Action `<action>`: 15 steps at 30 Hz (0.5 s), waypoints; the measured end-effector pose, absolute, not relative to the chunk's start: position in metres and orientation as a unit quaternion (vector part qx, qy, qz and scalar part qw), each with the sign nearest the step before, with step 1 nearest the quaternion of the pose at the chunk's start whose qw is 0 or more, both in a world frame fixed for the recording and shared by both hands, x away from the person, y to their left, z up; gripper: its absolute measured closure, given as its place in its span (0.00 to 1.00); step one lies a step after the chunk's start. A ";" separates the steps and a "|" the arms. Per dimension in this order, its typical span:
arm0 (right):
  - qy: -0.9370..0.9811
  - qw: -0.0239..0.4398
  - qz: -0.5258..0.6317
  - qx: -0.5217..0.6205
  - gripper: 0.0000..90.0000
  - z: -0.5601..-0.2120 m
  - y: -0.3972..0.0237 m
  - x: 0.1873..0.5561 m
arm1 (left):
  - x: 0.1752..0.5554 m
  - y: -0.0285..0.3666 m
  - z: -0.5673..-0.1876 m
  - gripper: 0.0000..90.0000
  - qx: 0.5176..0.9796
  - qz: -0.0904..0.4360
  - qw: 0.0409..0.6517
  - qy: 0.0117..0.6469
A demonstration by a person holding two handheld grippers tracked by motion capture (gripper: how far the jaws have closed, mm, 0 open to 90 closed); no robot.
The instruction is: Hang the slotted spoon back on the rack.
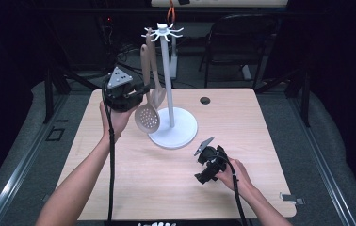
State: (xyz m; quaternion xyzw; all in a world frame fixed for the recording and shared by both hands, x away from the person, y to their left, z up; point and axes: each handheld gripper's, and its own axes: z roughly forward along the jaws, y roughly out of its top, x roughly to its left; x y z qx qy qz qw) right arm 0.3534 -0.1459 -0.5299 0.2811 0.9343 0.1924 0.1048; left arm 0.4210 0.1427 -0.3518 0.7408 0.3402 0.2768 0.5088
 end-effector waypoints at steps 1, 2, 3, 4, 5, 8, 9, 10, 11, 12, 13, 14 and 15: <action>0.934 0.105 0.193 0.281 0.09 -0.530 -0.146 0.353 | 0.423 0.142 -0.351 0.84 0.741 0.276 0.508 0.341; 0.936 0.109 0.186 0.278 0.09 -0.529 -0.146 0.354 | 0.425 0.141 -0.350 0.84 0.741 0.276 0.509 0.341; 0.936 0.109 0.187 0.277 0.09 -0.529 -0.146 0.354 | 0.426 0.140 -0.348 0.84 0.741 0.275 0.507 0.342; 0.936 0.109 0.186 0.277 0.09 -0.529 -0.146 0.354 | 0.428 0.139 -0.347 0.84 0.742 0.275 0.507 0.342; 0.936 0.109 0.186 0.277 0.09 -0.529 -0.146 0.354 | 0.429 0.138 -0.347 0.84 0.742 0.274 0.507 0.342; 0.936 0.110 0.186 0.276 0.09 -0.529 -0.146 0.353 | 0.433 0.135 -0.344 0.84 0.743 0.272 0.505 0.343; 0.936 0.108 0.187 0.276 0.09 -0.529 -0.146 0.353 | 0.434 0.134 -0.343 0.84 0.744 0.272 0.504 0.344; 0.936 0.109 0.186 0.277 0.09 -0.529 -0.146 0.353 | 0.436 0.133 -0.342 0.84 0.745 0.271 0.503 0.344; 0.936 0.108 0.186 0.277 0.09 -0.529 -0.146 0.353 | 0.437 0.132 -0.342 0.84 0.744 0.270 0.504 0.346; 0.937 0.108 0.186 0.277 0.09 -0.529 -0.146 0.353 | 0.438 0.132 -0.342 0.84 0.745 0.271 0.501 0.346; 0.935 0.106 0.192 0.279 0.09 -0.530 -0.146 0.353 | 0.439 0.131 -0.341 0.84 0.745 0.270 0.501 0.349; 0.935 0.106 0.192 0.279 0.09 -0.530 -0.146 0.353 | 0.440 0.130 -0.341 0.84 0.746 0.269 0.498 0.350; 0.935 0.106 0.192 0.279 0.09 -0.530 -0.146 0.353 | 0.441 0.130 -0.341 0.84 0.747 0.268 0.496 0.352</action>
